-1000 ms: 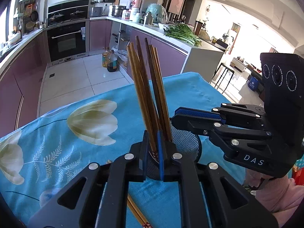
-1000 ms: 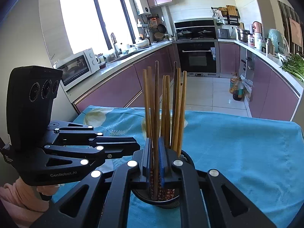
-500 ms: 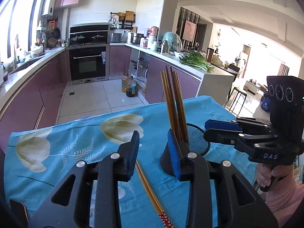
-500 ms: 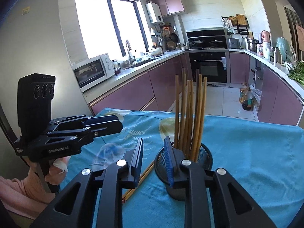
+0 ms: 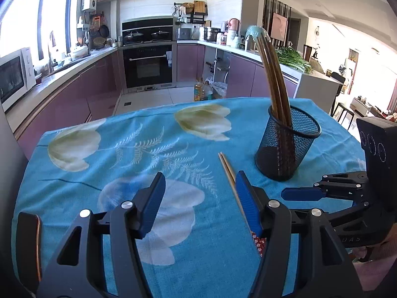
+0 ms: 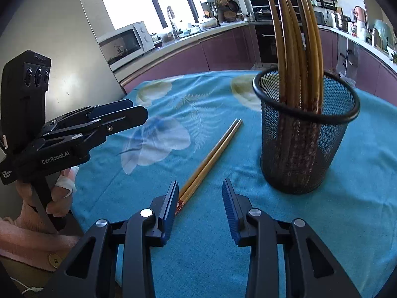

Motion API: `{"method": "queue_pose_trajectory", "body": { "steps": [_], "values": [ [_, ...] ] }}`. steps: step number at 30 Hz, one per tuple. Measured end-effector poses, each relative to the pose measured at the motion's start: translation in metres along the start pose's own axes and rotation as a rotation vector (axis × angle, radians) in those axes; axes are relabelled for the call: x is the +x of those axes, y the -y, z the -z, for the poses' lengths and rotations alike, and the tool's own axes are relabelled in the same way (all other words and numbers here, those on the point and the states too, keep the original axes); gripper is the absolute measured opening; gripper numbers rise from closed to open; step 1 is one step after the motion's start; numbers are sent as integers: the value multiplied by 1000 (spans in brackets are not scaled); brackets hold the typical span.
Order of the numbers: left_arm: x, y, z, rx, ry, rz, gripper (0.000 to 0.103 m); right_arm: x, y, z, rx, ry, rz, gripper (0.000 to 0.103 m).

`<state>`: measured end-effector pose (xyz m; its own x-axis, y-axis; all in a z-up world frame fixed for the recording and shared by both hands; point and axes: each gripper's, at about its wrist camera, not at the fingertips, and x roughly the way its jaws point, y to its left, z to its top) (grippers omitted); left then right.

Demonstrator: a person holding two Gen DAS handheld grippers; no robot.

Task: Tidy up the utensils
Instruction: 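Move both grippers back toward the last two chopsticks on the tablecloth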

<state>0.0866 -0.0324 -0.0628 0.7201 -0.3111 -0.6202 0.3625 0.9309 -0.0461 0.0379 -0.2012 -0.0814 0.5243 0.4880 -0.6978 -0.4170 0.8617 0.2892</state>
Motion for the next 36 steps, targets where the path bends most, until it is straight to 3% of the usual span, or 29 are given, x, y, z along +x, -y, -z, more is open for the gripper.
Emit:
{"method": "queue_pose_trajectory", "body": {
  "steps": [13, 31, 36],
  "values": [
    [19, -2, 20, -40, -78, 5, 57, 14, -13, 6, -1, -29, 31, 34],
    [30, 5, 29, -17, -111, 35, 57, 18, -9, 5, 1, -60, 89, 31],
    [34, 9, 30, -1, -118, 44, 57, 13, -6, 4, 21, -45, 69, 31]
  ]
}}
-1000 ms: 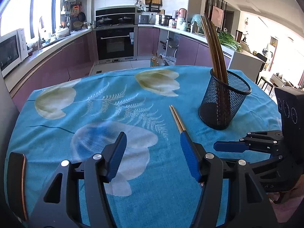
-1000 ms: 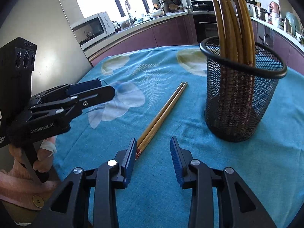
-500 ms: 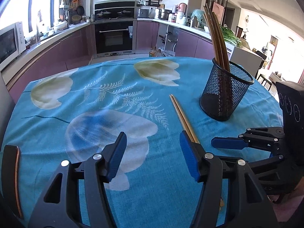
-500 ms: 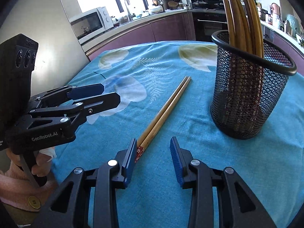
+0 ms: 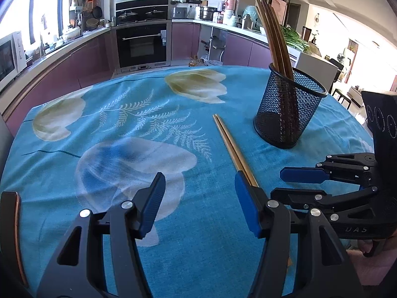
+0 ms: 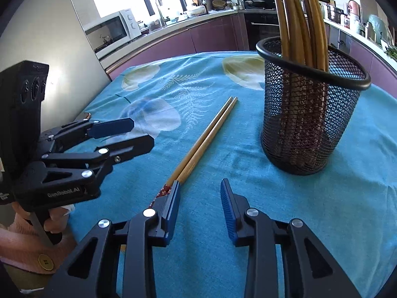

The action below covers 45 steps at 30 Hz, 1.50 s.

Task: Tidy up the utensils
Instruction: 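Move both grippers back toward the last two chopsticks on the tablecloth, then close the left gripper on one chopstick while the right gripper grasps the other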

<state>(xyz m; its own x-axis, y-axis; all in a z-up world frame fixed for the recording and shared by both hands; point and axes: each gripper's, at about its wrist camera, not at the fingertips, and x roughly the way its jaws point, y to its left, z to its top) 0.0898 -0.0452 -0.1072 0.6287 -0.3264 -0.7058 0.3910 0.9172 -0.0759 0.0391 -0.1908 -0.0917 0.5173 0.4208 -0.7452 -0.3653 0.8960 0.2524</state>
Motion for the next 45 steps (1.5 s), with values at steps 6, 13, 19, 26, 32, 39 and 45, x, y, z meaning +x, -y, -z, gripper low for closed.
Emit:
{"method": "queue_pose_trajectory", "body": {
  "steps": [6, 13, 19, 26, 32, 39, 45],
  "values": [
    [1, -1, 0, -4, -1, -2, 57, 8, -12, -4, -29, -6, -16, 31],
    [2, -1, 0, 2, -9, 2, 57, 8, -12, -3, -32, -18, 4, 30],
    [8, 9, -4, 45, -24, 21, 57, 3, -5, 0, -20, -29, 22, 30],
    [25, 25, -6, 103, -81, 51, 51, 0, 1, 2, -26, -34, 35, 30],
    [40, 30, -7, 106, -128, 90, 38, -2, 4, 3, -23, -35, 46, 30],
    [43, 26, -10, 68, -151, 112, 24, 1, 8, -2, -9, -28, 52, 30],
    [48, 24, -23, 72, -145, 88, 27, 16, 9, -17, -3, -15, 68, 30]
  ]
}}
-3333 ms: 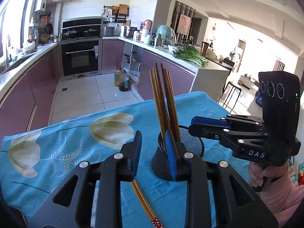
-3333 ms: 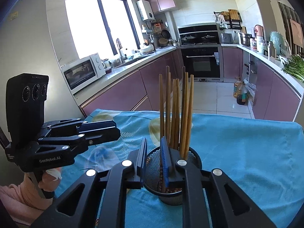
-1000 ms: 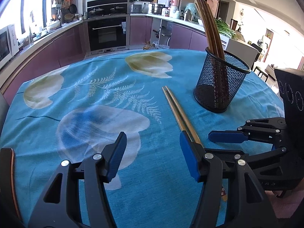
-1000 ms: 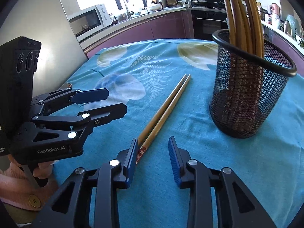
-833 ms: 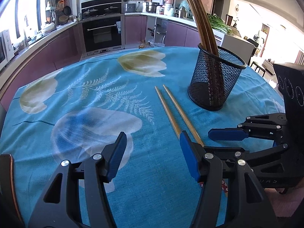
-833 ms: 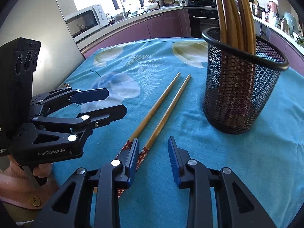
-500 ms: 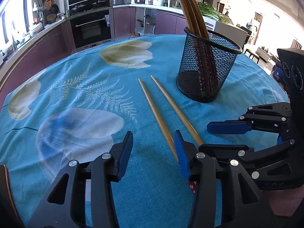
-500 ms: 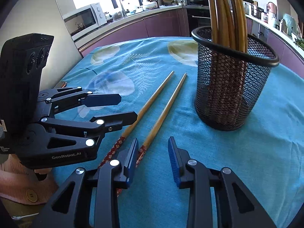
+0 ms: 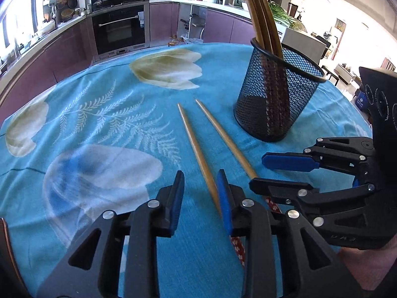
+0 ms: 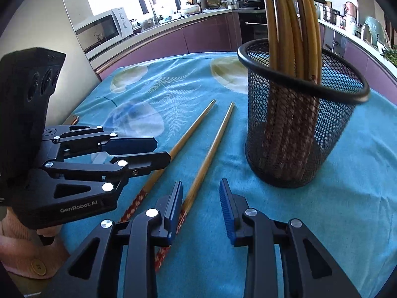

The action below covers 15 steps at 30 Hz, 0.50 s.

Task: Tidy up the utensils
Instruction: 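Close the left gripper on one chopstick while the right gripper grasps the other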

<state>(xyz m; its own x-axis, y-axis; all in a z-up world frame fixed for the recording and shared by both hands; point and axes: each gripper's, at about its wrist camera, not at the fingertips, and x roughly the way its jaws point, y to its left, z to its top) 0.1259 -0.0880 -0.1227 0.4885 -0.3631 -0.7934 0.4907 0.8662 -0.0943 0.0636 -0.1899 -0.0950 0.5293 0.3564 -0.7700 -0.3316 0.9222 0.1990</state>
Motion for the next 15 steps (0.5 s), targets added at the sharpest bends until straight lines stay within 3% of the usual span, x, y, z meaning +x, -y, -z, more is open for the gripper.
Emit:
{"method": "queue_pose_trajectory", "body": {
  "steps": [8, 12, 15],
  "values": [
    [16, -3, -15, 0, -31, 4, 26, 11, 6, -11, 23, 19, 23, 20],
    [18, -4, -17, -19, -32, 9, 13, 12, 9, -11, 48, 23, 5, 11],
    [17, -4, -16, -36, -28, 17, 10, 11, 13, -9, 76, 26, -13, 9]
  ]
}}
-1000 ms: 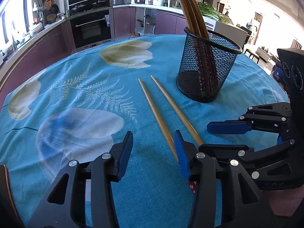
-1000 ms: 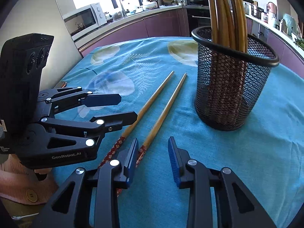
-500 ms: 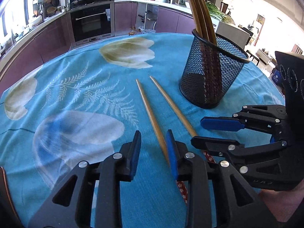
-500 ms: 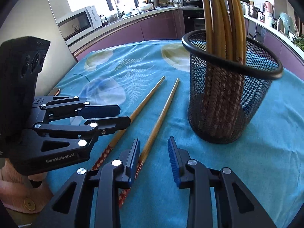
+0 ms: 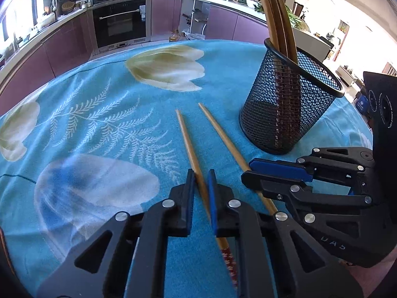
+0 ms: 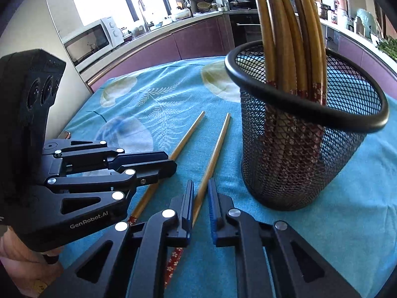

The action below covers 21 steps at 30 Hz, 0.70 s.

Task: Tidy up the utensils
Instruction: 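Close the left gripper on one chopstick while the right gripper grasps the other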

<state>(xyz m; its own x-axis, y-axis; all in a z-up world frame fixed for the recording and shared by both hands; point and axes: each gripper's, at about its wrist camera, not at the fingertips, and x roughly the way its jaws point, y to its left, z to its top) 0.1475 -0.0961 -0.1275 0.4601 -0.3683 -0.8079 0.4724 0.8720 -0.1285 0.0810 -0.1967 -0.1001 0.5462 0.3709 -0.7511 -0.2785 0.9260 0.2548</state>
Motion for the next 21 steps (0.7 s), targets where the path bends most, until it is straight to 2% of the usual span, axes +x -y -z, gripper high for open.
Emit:
{"method": "queue_pose_trajectory", "body": {
  "steps": [7, 11, 16, 21],
  "values": [
    [-7, -2, 5, -23, 17, -6, 8, -14, 7, 5, 49, 28, -21, 6],
    [-9, -2, 7, -20, 24, -3, 8, -22, 2, 6, 26, 44, -46, 5],
    [-15, 3, 17, -8, 20, 7, 8, -16, -5, 9, -3, 6, -63, 5],
    [-12, 8, 22, 19, -3, 0, 8, -9, -8, 10, -24, -24, -41, 8]
  ]
}}
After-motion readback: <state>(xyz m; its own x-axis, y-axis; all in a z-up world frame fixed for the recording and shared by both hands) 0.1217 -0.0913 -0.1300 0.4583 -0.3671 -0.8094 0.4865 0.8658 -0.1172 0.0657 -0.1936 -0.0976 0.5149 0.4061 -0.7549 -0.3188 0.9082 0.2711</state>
